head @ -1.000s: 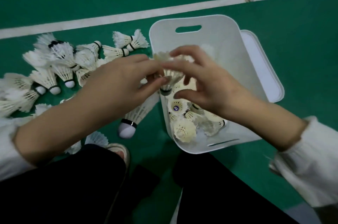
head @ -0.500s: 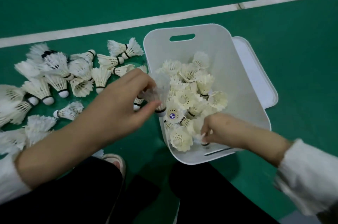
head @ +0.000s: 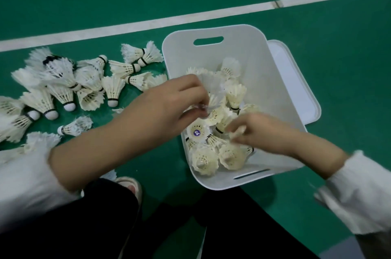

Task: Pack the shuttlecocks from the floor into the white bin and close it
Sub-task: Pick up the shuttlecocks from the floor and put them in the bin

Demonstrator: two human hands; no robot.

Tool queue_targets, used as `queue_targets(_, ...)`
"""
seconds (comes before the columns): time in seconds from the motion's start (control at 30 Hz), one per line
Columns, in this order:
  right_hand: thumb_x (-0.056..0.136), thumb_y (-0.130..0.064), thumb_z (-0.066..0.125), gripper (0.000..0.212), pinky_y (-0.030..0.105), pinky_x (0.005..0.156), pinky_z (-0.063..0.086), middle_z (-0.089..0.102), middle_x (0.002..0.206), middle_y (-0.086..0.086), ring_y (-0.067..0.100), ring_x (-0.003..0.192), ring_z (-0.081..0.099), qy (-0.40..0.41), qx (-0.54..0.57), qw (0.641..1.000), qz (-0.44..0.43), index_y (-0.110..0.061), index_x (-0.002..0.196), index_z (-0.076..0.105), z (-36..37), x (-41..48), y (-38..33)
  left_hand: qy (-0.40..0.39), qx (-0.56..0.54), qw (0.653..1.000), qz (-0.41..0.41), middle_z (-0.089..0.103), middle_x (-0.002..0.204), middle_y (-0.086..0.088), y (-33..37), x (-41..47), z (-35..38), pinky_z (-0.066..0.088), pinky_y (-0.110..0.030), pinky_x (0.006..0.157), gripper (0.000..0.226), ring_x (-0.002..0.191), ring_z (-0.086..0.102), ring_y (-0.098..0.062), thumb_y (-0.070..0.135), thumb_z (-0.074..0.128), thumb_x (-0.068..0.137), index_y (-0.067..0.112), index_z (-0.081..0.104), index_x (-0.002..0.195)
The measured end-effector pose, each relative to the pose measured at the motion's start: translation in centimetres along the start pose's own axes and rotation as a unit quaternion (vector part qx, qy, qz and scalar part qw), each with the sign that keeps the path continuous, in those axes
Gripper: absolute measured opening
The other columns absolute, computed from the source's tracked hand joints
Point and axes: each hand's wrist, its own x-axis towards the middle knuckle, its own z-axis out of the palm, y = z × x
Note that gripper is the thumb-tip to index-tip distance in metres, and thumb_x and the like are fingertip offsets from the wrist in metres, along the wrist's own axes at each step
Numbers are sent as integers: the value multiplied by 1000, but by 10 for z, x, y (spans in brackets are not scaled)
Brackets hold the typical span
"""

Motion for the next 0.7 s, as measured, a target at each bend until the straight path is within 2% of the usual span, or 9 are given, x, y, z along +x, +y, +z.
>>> queue_targets(0.03, 89, -31, 57, 19, 28, 66, 48, 67, 91, -7, 14, 70, 60, 66, 101, 993, -5, -32, 107, 59, -10, -7, -6, -7, 7, 1000, 13, 55, 92, 3, 2, 6, 3, 48, -34, 64, 17, 78, 52, -12, 28, 53, 86, 13, 60, 88)
queue_targets(0.1, 92, -37, 49, 15, 26, 47, 40, 59, 67, -5, 13, 50, 50, 163, 316, 935, 9, -32, 104, 55, -26, -15, -19, -22, 11, 999, 45, 56, 91, 1, 7, 17, 10, 45, -33, 64, 15, 78, 49, -11, 25, 54, 85, 11, 59, 86)
queue_targets(0.13, 93, -42, 44, 22, 23, 43, 35, 54, 62, -3, 12, 47, 45, 176, 372, 911, 23, -29, 107, 54, -30, -16, -23, -30, 11, 998, 62, 56, 90, -1, 9, 22, 13, 42, -30, 64, 16, 78, 48, -12, 25, 53, 85, 10, 58, 85)
queue_targets(0.17, 92, -46, 42, 27, 21, 41, 32, 50, 60, -2, 11, 46, 42, 174, 377, 909, 34, -26, 107, 53, -30, -15, -26, -37, 12, 996, 76, 57, 89, -2, 12, 25, 16, 41, -28, 63, 17, 78, 49, -13, 26, 50, 85, 11, 57, 84)
queue_targets(0.27, 91, -36, 50, 14, 23, 42, 31, 49, 55, -4, 11, 42, 40, 177, 268, 947, 33, -23, 90, 56, -21, -7, -25, -57, -3, 995, 85, 57, 93, -3, 16, 26, 20, 47, -32, 64, 16, 78, 56, -19, 28, 46, 84, 17, 54, 92)
queue_targets(0.33, 92, -29, 51, 14, 24, 45, 33, 56, 57, -3, 12, 43, 43, 186, 209, 958, 55, -22, 81, 57, -17, 0, -12, -60, 3, 996, 72, 56, 103, -2, 12, 18, 17, 49, -33, 71, 23, 87, 56, -18, 30, 46, 87, 16, 57, 102)
queue_targets(0.43, 92, -24, 50, 17, 23, 47, 36, 66, 64, 4, 11, 44, 48, 178, 114, 972, 102, -17, 83, 62, -5, 10, 9, -33, 57, 998, 5, 55, 110, 2, 1, 3, 8, 45, -28, 79, 30, 98, 53, -15, 37, 44, 91, 18, 57, 110)
queue_targets(0.57, 92, -15, 45, 24, 29, 58, 42, 69, 79, 14, 26, 68, 63, 157, -22, 981, 111, -2, 87, 64, 27, 31, 21, -51, 129, 988, -69, 58, 102, 4, -15, -18, 2, 37, -27, 65, 24, 91, 56, -18, 33, 45, 90, 20, 57, 106)
queue_targets(0.7, 91, -3, 40, 18, 31, 60, 39, 59, 78, 14, 29, 73, 57, 128, -112, 981, 89, -2, 84, 56, 56, 56, 23, -63, 138, 980, -127, 55, 97, 8, -30, -34, 2, 32, -28, 60, 19, 86, 53, -16, 33, 41, 90, 24, 51, 104)
